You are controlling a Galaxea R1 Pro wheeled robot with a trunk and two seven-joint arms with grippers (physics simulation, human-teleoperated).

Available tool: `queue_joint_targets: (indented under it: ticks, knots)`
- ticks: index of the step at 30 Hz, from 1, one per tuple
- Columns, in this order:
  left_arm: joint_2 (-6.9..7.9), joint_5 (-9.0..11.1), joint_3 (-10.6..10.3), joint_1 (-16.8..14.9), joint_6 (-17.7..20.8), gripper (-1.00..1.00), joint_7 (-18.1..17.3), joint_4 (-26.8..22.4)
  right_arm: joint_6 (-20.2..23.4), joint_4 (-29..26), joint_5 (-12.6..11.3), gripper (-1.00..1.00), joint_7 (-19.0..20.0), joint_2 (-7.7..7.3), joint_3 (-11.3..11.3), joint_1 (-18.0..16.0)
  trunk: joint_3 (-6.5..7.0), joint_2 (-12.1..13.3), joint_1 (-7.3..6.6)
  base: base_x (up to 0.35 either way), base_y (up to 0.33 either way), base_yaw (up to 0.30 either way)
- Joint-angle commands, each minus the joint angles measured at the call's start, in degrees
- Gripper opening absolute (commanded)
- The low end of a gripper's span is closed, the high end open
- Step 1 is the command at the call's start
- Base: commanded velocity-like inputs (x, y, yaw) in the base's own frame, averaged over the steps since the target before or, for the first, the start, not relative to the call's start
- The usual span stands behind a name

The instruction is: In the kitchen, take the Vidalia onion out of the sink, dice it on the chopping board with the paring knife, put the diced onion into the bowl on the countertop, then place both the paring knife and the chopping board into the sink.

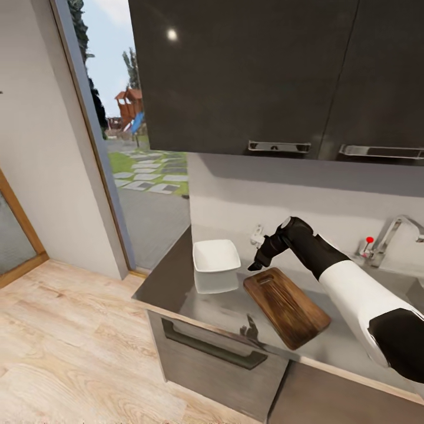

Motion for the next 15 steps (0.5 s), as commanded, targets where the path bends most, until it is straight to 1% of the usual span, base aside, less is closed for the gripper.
queue_joint_targets:
  ticks: [1, 4, 6, 7, 8, 9, 15]
  knots:
    - [-0.03, 0.19, 0.21, 0.01, -0.06, 1.00, -0.04, -0.06, 0.36, -0.13, 0.15, 1.00, 0.25, -0.22, 0.16, -0.05, -0.20, -0.12, 0.03, 0.054, -0.079, 0.130]
    - [-0.02, 0.19, 0.25, 0.01, -0.06, 1.00, -0.04, 0.27, -0.20, -0.13, 0.15, 1.00, 0.80, -0.48, 0.17, -0.05, -0.45, -0.12, 0.03, 0.116, -0.142, 0.130]
    - [-0.02, 0.19, 0.29, 0.01, -0.06, 1.00, -0.04, 0.66, -1.15, -0.13, 0.15, 1.00, 2.06, -0.90, 0.19, -0.05, -0.62, -0.12, 0.03, 0.172, -0.191, 0.130]
    - [-0.03, 0.19, 0.34, 0.01, -0.06, 1.00, -0.04, 0.92, -2.57, -0.13, 0.21, 1.00, 4.45, -1.59, 0.19, -0.05, -0.70, -0.12, 0.03, 0.201, -0.214, 0.130]
    - [-0.04, 0.19, 0.35, 0.01, -0.06, 1.00, -0.04, 0.96, -2.85, -0.13, 0.23, 1.00, 4.97, -1.76, 0.18, -0.05, -0.79, -0.12, 0.03, 0.205, -0.217, 0.130]
    - [-0.03, 0.19, 0.35, 0.01, -0.06, 1.00, -0.04, 1.03, -3.42, -0.13, 0.44, 1.00, 6.09, -2.25, 0.14, -0.05, -0.87, -0.12, 0.03, 0.212, -0.222, 0.130]
    - [-0.05, 0.15, 0.36, 0.01, -0.06, 1.00, -0.04, 1.10, -4.33, -0.13, 2.24, 1.00, 7.34, -4.43, 0.14, -0.05, -1.38, -0.12, 0.03, 0.183, -0.189, 0.122]
